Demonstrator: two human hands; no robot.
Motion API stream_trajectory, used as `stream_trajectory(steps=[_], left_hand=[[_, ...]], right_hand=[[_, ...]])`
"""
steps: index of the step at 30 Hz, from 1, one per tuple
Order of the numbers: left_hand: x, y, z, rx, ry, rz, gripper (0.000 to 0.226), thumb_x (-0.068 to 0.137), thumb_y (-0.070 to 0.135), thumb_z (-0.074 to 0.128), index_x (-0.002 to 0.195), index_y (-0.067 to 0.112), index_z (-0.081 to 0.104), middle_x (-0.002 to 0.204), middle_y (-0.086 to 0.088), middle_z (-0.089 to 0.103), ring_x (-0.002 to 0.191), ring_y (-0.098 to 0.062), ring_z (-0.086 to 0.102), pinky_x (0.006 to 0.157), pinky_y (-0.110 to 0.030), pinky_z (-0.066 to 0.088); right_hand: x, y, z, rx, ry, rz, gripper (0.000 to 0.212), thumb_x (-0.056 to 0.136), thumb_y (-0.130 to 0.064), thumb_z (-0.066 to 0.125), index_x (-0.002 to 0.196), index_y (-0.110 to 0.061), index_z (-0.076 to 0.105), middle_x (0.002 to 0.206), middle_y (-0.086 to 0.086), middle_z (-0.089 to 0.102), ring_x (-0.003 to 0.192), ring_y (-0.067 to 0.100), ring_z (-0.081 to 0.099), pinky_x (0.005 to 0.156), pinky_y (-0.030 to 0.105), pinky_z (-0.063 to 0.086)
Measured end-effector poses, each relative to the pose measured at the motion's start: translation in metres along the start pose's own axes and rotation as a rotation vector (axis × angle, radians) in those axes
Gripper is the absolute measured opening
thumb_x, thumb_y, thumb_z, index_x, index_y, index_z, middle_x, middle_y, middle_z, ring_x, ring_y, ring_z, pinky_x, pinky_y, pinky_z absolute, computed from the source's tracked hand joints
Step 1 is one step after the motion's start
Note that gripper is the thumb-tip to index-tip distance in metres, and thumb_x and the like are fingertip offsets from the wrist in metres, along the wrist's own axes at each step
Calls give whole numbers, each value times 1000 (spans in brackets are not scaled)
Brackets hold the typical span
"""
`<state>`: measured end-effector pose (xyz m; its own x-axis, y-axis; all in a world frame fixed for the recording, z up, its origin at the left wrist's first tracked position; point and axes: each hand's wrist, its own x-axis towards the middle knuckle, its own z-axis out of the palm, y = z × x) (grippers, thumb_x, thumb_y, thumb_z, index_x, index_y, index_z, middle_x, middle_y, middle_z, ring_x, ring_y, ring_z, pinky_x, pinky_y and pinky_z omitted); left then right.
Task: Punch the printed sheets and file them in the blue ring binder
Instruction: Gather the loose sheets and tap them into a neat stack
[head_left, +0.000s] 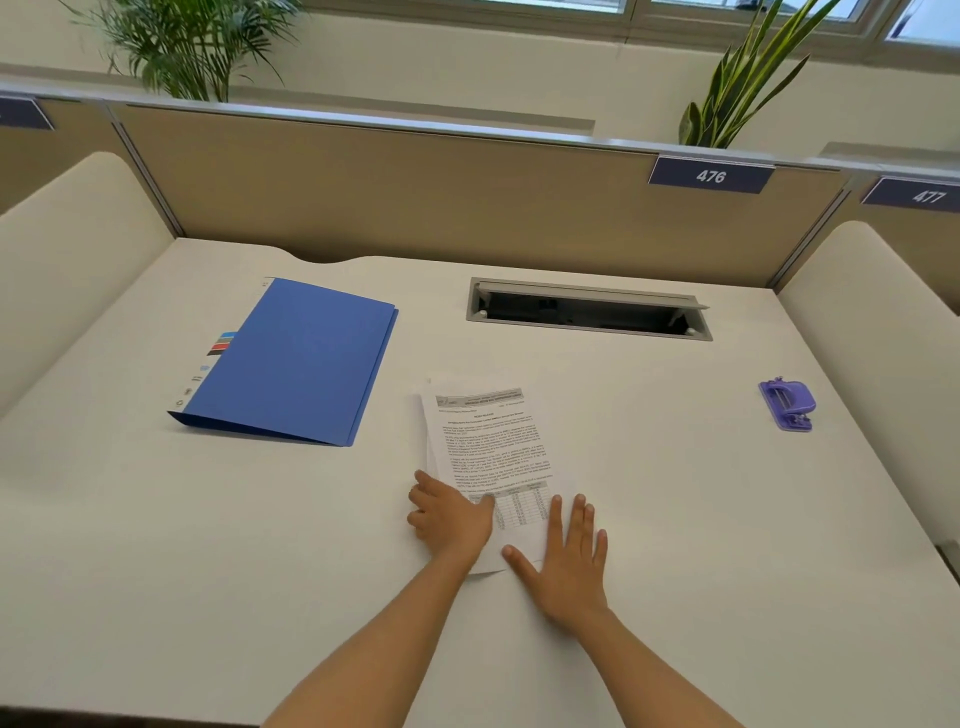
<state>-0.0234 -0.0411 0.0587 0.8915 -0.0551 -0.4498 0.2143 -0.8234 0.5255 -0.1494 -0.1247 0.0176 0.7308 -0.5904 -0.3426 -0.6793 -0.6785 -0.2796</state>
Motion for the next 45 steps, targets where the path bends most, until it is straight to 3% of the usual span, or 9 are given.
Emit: stream_trajectory(steps=[8,12,16,20,24,30,37,41,45], left_hand=[[31,1,-26,-252,-55,-68,65,84,28,68,130,7,28,124,-12,59,107,-32,59,86,-39,44],[35,4,-26,-155,-71,-15,62,77,31,72,126,10,41,127,-10,53,111,-30,53,86,-37,49],[29,15,-18,69,-72,-13,78,71,35,75,133,15,32,137,-13,26,120,-32,33,86,-33,45],[27,21,-12,49,-65,2,86,70,33,77,135,13,25,138,-14,28,116,-34,39,81,-30,46],[29,24,-15,-117,-85,-8,93,70,25,79,136,11,16,131,-13,37,107,-34,53,76,-36,48],[43,20,-23,-238,-43,-130,72,69,32,77,121,9,33,113,-9,58,114,-33,48,96,-41,40],[64,14,-28,-671,-372,-139,57,48,21,90,100,9,69,92,-8,74,90,-31,69,80,-44,58],[57,19,-35,-750,-396,-110,55,63,9,86,110,2,58,100,-12,70,85,-28,70,63,-34,58],[53,21,-38,-645,-350,75,33,80,8,73,113,5,67,108,-11,71,92,-26,69,82,-36,56]], right_hand=[[1,1,0,5,1,1,104,73,-87,10,141,-22,-33,151,8,-39,139,21,-37,116,45,-18],[1,1,1,2,2,2,103,72,-87,8,140,-24,-36,151,7,-39,138,20,-38,115,45,-19],[0,0,0,5,6,1,102,72,-86,9,138,-23,-36,150,7,-39,139,20,-37,115,45,-18],[-1,0,-1,3,9,-3,102,76,-85,15,138,-23,-37,150,6,-40,138,20,-38,115,45,-19],[-1,-1,-1,5,6,-3,102,73,-86,10,138,-23,-37,149,6,-41,138,20,-38,116,45,-18],[-1,0,0,18,14,-8,102,74,-86,13,140,-24,-35,149,6,-40,139,20,-37,115,44,-19],[1,3,4,18,28,4,104,69,-88,5,140,-23,-35,149,4,-41,138,19,-38,115,44,-19],[3,3,6,32,51,-3,106,65,-90,-1,140,-24,-34,150,4,-39,134,16,-43,110,39,-27],[5,5,9,37,62,2,107,64,-90,-1,142,-23,-32,151,5,-37,137,17,-39,112,41,-24]])
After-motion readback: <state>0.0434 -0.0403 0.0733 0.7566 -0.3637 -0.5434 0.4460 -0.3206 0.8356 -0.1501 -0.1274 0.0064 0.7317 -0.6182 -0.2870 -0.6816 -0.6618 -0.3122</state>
